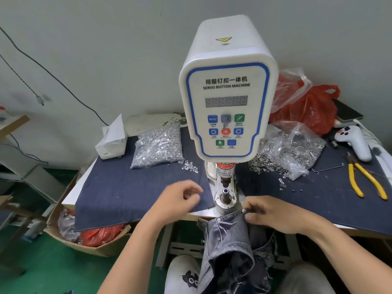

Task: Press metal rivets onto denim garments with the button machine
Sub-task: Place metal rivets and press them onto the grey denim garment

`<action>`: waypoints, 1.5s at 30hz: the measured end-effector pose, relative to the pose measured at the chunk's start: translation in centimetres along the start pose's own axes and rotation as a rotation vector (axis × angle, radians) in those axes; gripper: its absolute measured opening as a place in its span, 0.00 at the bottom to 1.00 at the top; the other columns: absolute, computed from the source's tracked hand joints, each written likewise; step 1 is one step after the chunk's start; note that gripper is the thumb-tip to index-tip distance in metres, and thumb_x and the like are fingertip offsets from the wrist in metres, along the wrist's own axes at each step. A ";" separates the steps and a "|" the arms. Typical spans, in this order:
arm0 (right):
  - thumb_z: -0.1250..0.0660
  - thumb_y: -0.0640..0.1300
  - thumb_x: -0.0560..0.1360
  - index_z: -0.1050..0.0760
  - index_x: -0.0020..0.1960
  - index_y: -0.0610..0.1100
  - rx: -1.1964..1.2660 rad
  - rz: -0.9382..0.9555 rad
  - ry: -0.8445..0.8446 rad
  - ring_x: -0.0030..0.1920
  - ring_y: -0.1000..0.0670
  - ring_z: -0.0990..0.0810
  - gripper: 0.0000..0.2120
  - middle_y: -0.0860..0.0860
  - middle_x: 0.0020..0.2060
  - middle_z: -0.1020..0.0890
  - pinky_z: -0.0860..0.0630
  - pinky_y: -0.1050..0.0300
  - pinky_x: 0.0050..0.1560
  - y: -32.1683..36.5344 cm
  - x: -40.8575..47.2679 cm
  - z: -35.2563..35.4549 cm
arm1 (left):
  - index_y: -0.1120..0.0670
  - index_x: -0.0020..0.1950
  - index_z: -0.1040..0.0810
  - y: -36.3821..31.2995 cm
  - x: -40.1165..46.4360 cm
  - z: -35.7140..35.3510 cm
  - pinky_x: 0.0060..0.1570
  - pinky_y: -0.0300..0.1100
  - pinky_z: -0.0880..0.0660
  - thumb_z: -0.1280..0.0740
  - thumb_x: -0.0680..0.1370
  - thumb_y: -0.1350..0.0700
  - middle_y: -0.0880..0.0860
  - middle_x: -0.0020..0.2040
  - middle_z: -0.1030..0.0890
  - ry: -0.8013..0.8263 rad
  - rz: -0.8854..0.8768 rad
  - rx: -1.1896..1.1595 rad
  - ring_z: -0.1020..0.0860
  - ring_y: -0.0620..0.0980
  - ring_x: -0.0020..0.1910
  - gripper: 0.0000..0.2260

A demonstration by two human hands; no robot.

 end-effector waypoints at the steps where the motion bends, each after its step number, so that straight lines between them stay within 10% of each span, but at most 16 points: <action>1: 0.32 0.47 0.82 0.28 0.45 0.43 -0.022 -0.010 0.007 0.35 0.57 0.35 0.11 0.58 0.33 0.31 0.37 0.63 0.38 -0.1 0.1 0.0 | 0.40 0.50 0.19 1.0 0.8 1.4 0.51 0.38 0.26 0.30 0.80 0.56 0.39 0.46 0.16 -0.146 0.068 0.026 0.20 0.38 0.47 0.08; 5: 0.31 0.45 0.81 0.27 0.43 0.47 -0.036 -0.038 0.014 0.34 0.59 0.34 0.10 0.60 0.31 0.30 0.36 0.64 0.37 -0.4 0.4 -0.1 | 0.51 0.60 0.19 4.2 3.3 3.7 0.52 0.43 0.29 0.32 0.82 0.55 0.49 0.55 0.15 -0.442 0.274 0.115 0.19 0.52 0.56 0.08; 20: 0.29 0.44 0.80 0.26 0.42 0.49 0.028 -0.071 -0.017 0.32 0.60 0.33 0.10 0.61 0.30 0.28 0.35 0.65 0.36 -0.7 0.4 0.2 | 0.48 0.57 0.12 4.1 5.4 4.6 0.52 0.50 0.24 0.30 0.83 0.50 0.52 0.53 0.12 -0.603 0.299 0.138 0.17 0.60 0.55 0.08; 27: 0.30 0.45 0.81 0.26 0.42 0.48 0.013 -0.081 -0.028 0.31 0.61 0.33 0.10 0.62 0.29 0.28 0.35 0.67 0.35 -0.7 0.3 0.3 | 0.52 0.56 0.14 2.0 3.0 4.7 0.58 0.46 0.24 0.30 0.83 0.57 0.50 0.51 0.12 -0.563 0.204 -0.003 0.16 0.51 0.54 0.06; 35: 0.30 0.43 0.81 0.27 0.42 0.45 0.019 -0.072 -0.042 0.30 0.61 0.33 0.10 0.62 0.27 0.29 0.36 0.69 0.34 -0.2 0.1 0.2 | 0.41 0.41 0.16 -4.9 0.2 -1.8 0.42 0.26 0.26 0.24 0.79 0.57 0.37 0.39 0.14 -0.284 -0.045 -0.335 0.18 0.34 0.39 0.12; 45: 0.30 0.44 0.80 0.26 0.43 0.44 0.039 -0.071 -0.057 0.31 0.61 0.32 0.09 0.61 0.28 0.28 0.36 0.69 0.34 -0.3 0.1 0.1 | 0.41 0.43 0.15 -4.9 -0.8 -2.7 0.41 0.40 0.20 0.23 0.78 0.53 0.39 0.39 0.14 -0.258 0.018 -0.356 0.18 0.37 0.37 0.07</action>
Point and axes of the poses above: each hand's wrist, its own x-axis towards the middle knuckle, its own z-axis out of the back of the hand, y = z × x, the point moved 9 cm from there along x, towards the middle knuckle
